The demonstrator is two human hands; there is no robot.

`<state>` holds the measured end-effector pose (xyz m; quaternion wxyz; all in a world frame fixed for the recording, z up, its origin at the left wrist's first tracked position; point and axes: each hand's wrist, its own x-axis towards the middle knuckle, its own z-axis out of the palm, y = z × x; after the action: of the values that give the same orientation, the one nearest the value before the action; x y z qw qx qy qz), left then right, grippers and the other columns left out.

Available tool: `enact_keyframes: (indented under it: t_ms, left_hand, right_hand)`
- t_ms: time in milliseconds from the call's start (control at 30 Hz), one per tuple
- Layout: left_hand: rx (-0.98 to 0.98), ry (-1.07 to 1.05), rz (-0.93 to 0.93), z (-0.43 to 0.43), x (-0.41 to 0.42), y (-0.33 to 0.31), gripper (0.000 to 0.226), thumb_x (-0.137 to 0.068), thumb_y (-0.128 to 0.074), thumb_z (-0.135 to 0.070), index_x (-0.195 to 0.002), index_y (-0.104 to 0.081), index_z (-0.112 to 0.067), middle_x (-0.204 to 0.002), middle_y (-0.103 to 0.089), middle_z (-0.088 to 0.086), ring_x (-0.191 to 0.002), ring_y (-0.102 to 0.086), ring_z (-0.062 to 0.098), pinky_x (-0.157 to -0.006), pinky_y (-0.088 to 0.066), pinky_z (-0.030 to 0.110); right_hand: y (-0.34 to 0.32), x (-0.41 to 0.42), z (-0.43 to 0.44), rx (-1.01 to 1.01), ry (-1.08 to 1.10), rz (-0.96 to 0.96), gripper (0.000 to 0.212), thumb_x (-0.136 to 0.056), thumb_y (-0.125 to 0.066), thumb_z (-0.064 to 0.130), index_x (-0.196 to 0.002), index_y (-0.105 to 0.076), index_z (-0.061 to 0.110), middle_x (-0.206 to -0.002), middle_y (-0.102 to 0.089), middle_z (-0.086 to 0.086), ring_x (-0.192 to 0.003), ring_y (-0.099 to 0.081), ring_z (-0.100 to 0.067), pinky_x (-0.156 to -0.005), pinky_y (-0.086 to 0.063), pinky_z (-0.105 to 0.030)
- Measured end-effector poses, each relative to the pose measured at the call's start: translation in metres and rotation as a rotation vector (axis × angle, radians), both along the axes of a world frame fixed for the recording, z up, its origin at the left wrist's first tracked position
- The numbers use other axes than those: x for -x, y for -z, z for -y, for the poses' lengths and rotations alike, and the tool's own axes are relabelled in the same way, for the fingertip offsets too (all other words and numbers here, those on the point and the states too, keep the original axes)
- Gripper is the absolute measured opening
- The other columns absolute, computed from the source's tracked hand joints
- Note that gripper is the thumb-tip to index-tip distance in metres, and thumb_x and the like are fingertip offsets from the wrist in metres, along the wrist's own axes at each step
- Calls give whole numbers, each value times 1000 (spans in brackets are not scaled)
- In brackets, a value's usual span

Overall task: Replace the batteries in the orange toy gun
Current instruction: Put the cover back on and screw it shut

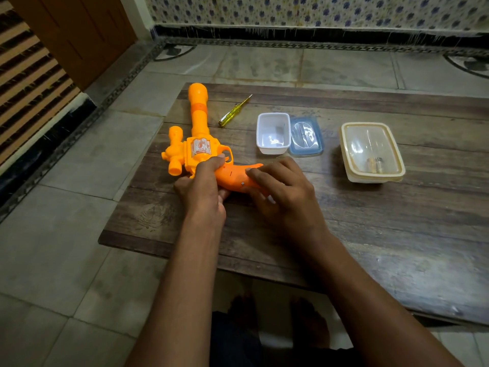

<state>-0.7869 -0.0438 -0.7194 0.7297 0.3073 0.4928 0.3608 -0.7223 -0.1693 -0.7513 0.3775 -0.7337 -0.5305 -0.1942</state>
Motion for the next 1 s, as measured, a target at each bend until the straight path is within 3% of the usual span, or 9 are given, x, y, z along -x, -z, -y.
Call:
enact_keyframes:
  t_ms: [167,300,433,600,733,800,900,1000]
  left_hand:
    - [1,7,-27,0,-1,1,38,-77,-81,-1,-95,-57,-23,-105,-69,4,-100,-70,25,-74,-62,42]
    - [1,-5,-41,0,-1,1,49,-76,-82,-2,-115,-56,-16,-116,-69,8,-102,-70,26,-72,-62,41]
    - [8,20,-40,-1,1,1,36,-77,-81,0,-95,-57,-21,-101,-70,3,-93,-71,22,-64,-60,35]
    - [12,18,-47,-3,0,2,35,-76,-81,0,-94,-57,-19,-99,-70,5,-91,-72,23,-63,-60,34]
    - [24,-19,-36,-3,-1,3,55,-74,-83,-1,-123,-58,-8,-116,-71,12,-101,-73,28,-61,-61,36]
    - [20,-27,-23,-4,-1,4,61,-73,-84,-2,-129,-58,-7,-117,-72,12,-101,-73,29,-59,-61,35]
    - [21,-23,-19,-4,0,4,60,-72,-85,-3,-127,-61,-8,-113,-73,12,-99,-73,31,-70,-64,44]
    - [19,-30,-20,-6,1,6,49,-72,-85,-3,-114,-64,-15,-111,-73,11,-98,-73,30,-75,-64,48]
  right_hand:
    - [1,-5,3,104,-35,169,18,-93,-66,13,-104,-76,3,-105,-71,-18,-91,-63,-34,-70,-50,-42]
    - [-3,-5,3,123,-76,326,17,-96,-61,10,-100,-75,0,-100,-71,-17,-89,-64,-35,-69,-49,-42]
    - [-5,-1,3,168,-97,387,16,-95,-61,10,-92,-74,2,-100,-72,-15,-88,-65,-34,-69,-48,-42]
    - [-4,-6,4,181,-89,371,19,-94,-59,14,-95,-75,3,-101,-72,-13,-91,-66,-34,-71,-49,-41]
    - [-5,-6,0,113,-80,262,17,-97,-64,16,-98,-76,3,-100,-72,-15,-89,-65,-35,-72,-48,-42]
    - [-9,-4,-3,65,-81,165,22,-97,-68,22,-102,-76,2,-101,-72,-15,-87,-64,-33,-72,-50,-41]
    - [-15,-3,-7,-7,-58,45,24,-96,-68,21,-105,-76,0,-105,-73,-15,-88,-64,-32,-74,-53,-40]
    - [-20,-3,-13,-79,-6,-27,14,-92,-70,8,-101,-76,-1,-100,-74,-13,-86,-65,-33,-75,-52,-40]
